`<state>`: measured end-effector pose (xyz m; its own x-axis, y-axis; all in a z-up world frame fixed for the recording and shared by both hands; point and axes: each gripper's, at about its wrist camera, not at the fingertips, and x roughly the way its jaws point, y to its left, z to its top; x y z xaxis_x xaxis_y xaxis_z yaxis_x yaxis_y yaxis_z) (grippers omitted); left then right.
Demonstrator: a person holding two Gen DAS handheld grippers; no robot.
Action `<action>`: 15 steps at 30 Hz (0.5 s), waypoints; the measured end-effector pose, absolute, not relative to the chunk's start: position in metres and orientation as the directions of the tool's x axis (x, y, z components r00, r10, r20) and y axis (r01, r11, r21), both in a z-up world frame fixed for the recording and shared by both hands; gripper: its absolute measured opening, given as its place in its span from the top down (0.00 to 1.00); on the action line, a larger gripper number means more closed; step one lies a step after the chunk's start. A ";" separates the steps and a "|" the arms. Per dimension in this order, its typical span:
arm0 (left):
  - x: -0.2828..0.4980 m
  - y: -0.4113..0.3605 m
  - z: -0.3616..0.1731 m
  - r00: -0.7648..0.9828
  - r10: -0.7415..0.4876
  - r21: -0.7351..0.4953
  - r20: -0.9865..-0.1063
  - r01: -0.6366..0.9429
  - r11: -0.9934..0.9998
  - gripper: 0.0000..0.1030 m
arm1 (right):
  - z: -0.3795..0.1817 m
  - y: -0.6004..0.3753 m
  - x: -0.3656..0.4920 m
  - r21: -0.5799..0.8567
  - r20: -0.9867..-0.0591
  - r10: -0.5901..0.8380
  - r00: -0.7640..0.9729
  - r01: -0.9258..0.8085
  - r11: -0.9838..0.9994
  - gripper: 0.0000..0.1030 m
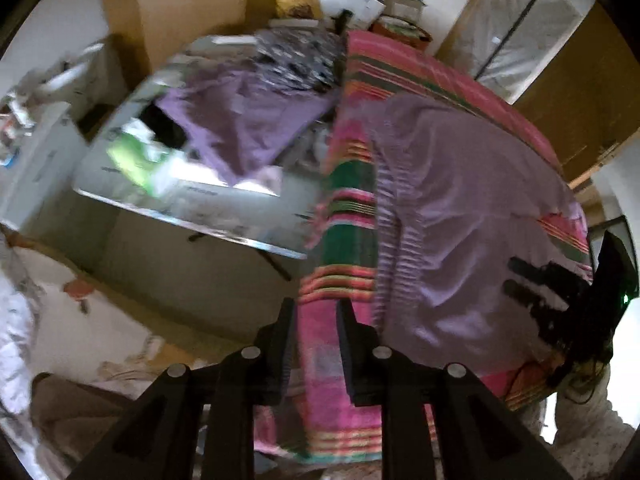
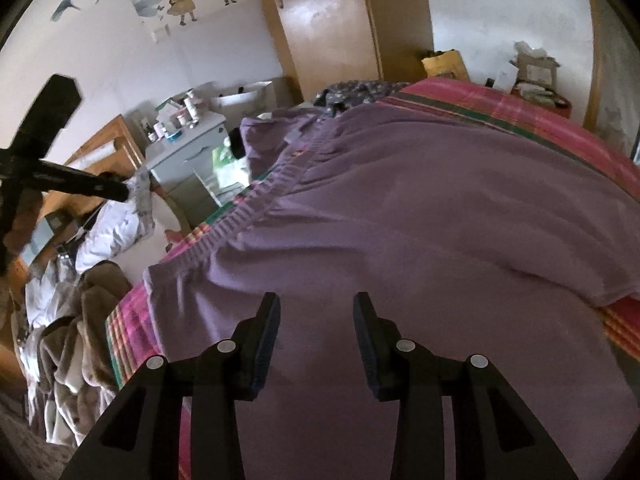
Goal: Fold clothes
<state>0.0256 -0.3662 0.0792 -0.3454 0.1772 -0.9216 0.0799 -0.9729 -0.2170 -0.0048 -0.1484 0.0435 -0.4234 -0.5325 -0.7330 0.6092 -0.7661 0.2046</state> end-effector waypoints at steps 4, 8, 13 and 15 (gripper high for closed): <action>-0.002 -0.327 0.056 -0.340 0.291 -0.309 -0.894 -0.004 -0.951 0.80 | 0.043 -0.160 0.005 0.209 -0.728 -0.545 -0.417 0.622 -0.755 0.62; -0.026 -0.308 0.042 -0.340 0.356 -0.363 -0.870 -0.045 -0.931 0.80 | 0.042 -0.170 0.010 0.210 -0.723 -0.551 -0.417 0.628 -0.749 0.62; -0.049 -0.298 0.026 -0.319 0.341 -0.347 -0.884 -0.040 -0.937 0.80 | 0.037 -0.177 0.013 0.241 -0.716 -0.574 -0.398 0.631 -0.737 0.62; -0.053 -0.300 0.025 -0.321 0.344 -0.354 -0.883 -0.029 -0.935 0.80 | 0.036 -0.178 0.014 0.244 -0.717 -0.575 -0.393 0.631 -0.736 0.62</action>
